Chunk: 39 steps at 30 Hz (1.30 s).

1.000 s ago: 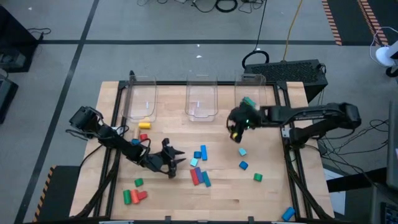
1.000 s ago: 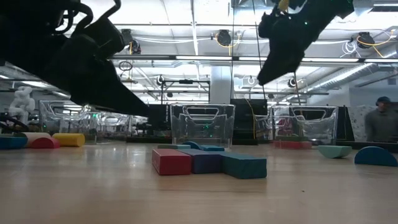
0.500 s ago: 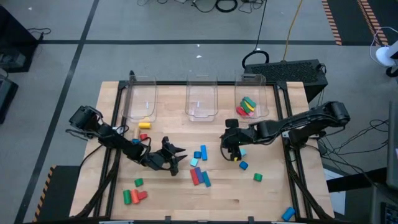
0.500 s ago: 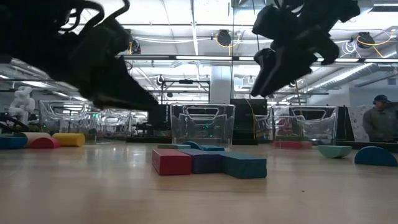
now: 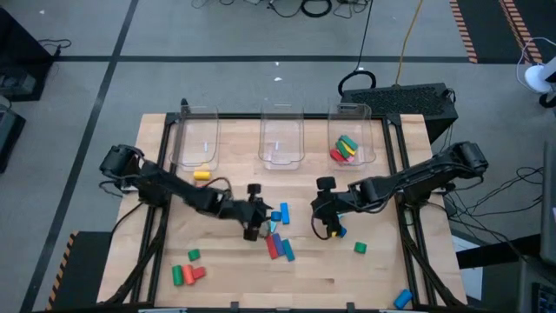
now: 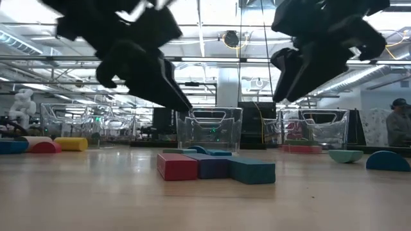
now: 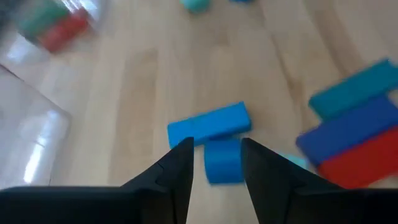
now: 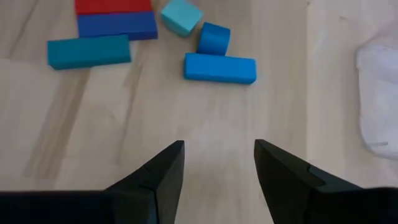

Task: Sort blocks by size
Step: Put the blue rectangular block into the right transparent bin

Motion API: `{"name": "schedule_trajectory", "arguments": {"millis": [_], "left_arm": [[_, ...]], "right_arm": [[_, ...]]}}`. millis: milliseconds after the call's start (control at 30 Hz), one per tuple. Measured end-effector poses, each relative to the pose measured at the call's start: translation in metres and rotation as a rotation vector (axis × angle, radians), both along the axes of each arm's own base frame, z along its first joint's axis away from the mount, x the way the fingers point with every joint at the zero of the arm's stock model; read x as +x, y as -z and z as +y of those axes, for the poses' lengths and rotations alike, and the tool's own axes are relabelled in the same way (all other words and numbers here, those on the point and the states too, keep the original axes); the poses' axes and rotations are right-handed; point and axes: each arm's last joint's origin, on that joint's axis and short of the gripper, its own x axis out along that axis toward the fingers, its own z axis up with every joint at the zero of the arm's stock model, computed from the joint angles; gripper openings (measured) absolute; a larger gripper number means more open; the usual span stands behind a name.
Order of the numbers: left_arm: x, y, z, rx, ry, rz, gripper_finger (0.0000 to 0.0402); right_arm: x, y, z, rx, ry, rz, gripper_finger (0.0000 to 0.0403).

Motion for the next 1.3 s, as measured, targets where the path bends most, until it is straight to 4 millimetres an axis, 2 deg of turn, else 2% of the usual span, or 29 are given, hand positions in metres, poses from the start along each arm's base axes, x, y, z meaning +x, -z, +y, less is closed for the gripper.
{"name": "schedule_trajectory", "arguments": {"millis": [133,300,567,800,967,1167,1300], "left_arm": [[0.006,-0.005,0.015,0.079,0.057,0.042,0.0136],[0.013,-0.014,0.018,0.19,0.166,0.021,0.0137],[0.031,-0.03,0.034,0.193,0.29,0.019,0.0137],[0.045,-0.025,0.052,0.269,0.394,0.15,0.0137],[0.055,-0.019,0.057,0.329,0.498,0.195,0.0137],[0.076,-0.002,0.056,0.409,0.603,0.235,0.0137],[0.091,0.015,0.056,0.424,0.672,0.332,0.0137]], "right_arm": [[-0.004,0.002,0.006,0.023,0.017,0.027,0.0178],[-0.008,0.003,0.014,0.047,0.032,0.049,0.0178],[-0.013,0.004,0.02,0.039,0.015,0.077,0.0178],[-0.015,0.005,0.02,0.042,0.031,0.097,0.0178],[-0.019,0.007,0.019,0.026,0.034,0.142,0.0178],[-0.019,0.008,0.017,0.021,0.036,0.15,0.0178],[-0.019,0.008,0.017,0.02,0.036,0.152,0.0178]]}}
